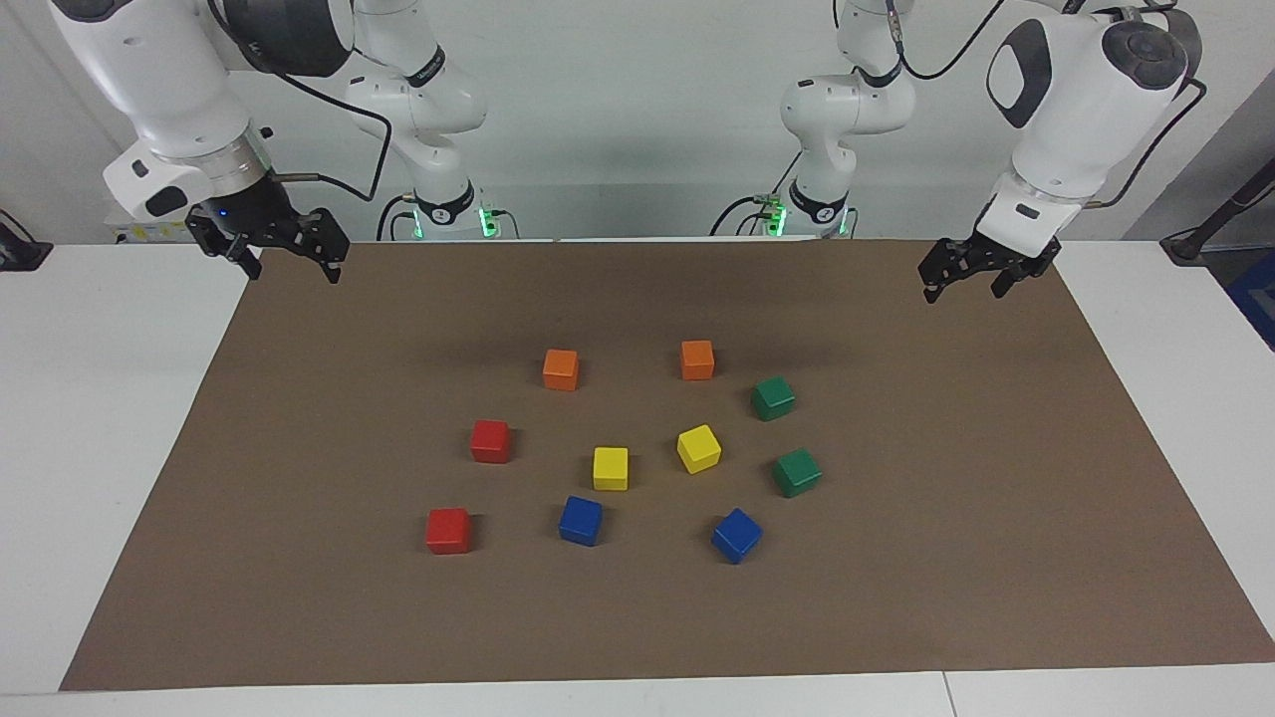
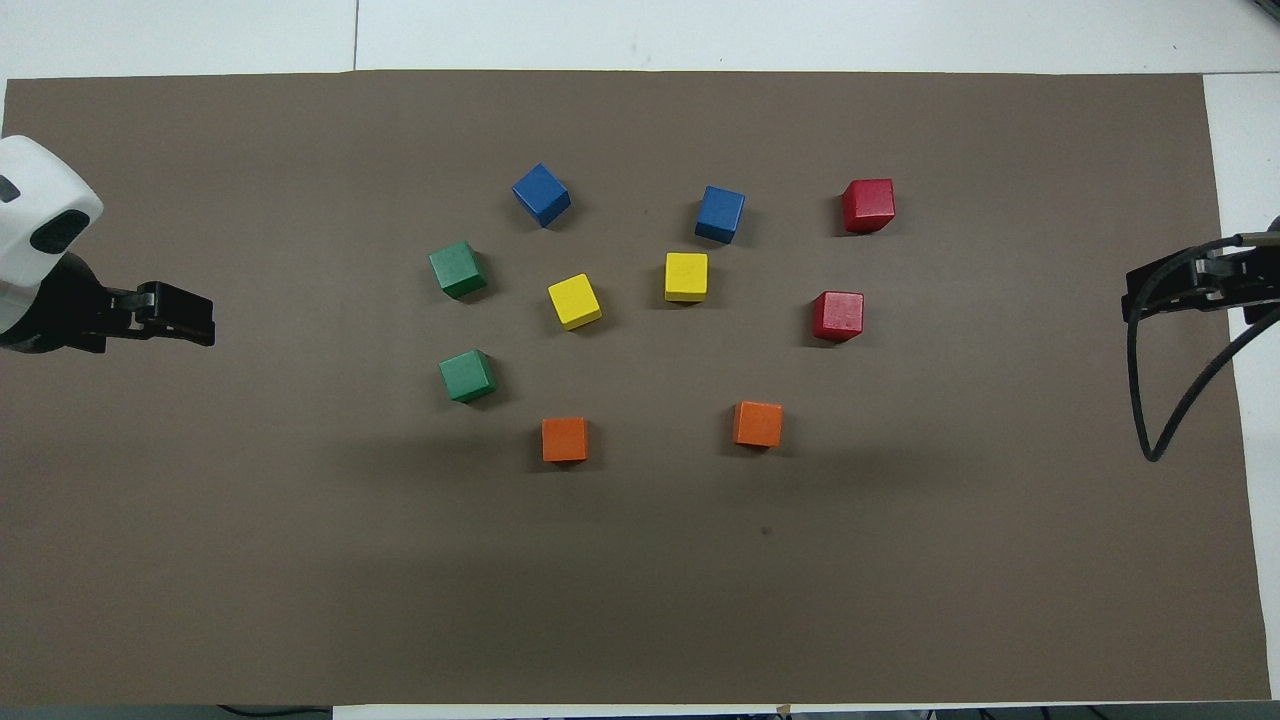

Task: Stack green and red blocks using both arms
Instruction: 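Reach the left gripper toward green while the right gripper reaches red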

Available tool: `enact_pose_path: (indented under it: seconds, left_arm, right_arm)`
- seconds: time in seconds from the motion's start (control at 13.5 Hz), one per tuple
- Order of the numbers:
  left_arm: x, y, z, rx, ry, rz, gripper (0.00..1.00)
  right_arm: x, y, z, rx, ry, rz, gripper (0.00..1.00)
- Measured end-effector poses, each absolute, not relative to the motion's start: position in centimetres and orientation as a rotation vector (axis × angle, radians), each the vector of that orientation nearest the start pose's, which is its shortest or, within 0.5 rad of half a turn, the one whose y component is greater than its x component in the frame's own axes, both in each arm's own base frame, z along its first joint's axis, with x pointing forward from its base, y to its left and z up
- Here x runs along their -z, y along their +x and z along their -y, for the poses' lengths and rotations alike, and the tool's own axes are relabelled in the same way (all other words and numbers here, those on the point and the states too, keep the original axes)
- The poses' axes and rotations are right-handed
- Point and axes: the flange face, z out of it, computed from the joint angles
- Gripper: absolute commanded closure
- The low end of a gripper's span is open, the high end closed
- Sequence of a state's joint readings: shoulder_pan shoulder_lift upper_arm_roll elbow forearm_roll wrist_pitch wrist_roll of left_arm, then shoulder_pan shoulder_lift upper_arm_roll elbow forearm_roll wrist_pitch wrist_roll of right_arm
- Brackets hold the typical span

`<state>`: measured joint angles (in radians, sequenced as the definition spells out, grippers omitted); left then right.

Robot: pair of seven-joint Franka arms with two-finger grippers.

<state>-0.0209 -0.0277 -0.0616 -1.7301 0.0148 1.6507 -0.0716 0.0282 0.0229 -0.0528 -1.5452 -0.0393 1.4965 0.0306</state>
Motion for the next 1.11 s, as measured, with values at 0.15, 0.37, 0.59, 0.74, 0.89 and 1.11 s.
enact_pose_path:
  seconds: [0.15,0.37,0.59,0.74,0.89,1.11]
  left_arm:
    - [-57.1,54.6,4.4,-0.076,-3.120,-0.019,0.00]
    - [-57.1,54.6,4.4,-0.073,-3.121,-0.019,0.00]
    - [-57.1,54.6,4.4,-0.072,-3.121,-0.019,0.00]
    - [-56.7,54.6,4.6,-0.073,-3.120,-0.020,0.00]
    - [-55.3,54.7,6.0,-0.058,-3.125,-0.006,0.00]
    - [-50.5,55.3,12.3,-0.076,-3.122,0.124,0.00]
  right_arm:
    - [-61.8,55.3,1.8,-0.114,-3.179,-0.090,0.00]
    - [-61.8,55.3,1.7,-0.114,-3.179,-0.089,0.00]
    - [-61.8,55.3,1.7,-0.113,-3.179,-0.089,0.00]
    - [-61.8,55.3,1.7,-0.111,-3.179,-0.088,0.00]
    - [-61.9,55.3,1.7,-0.108,-3.179,-0.089,0.00]
    - [-62.0,55.3,1.7,-0.107,-3.179,-0.087,0.00]
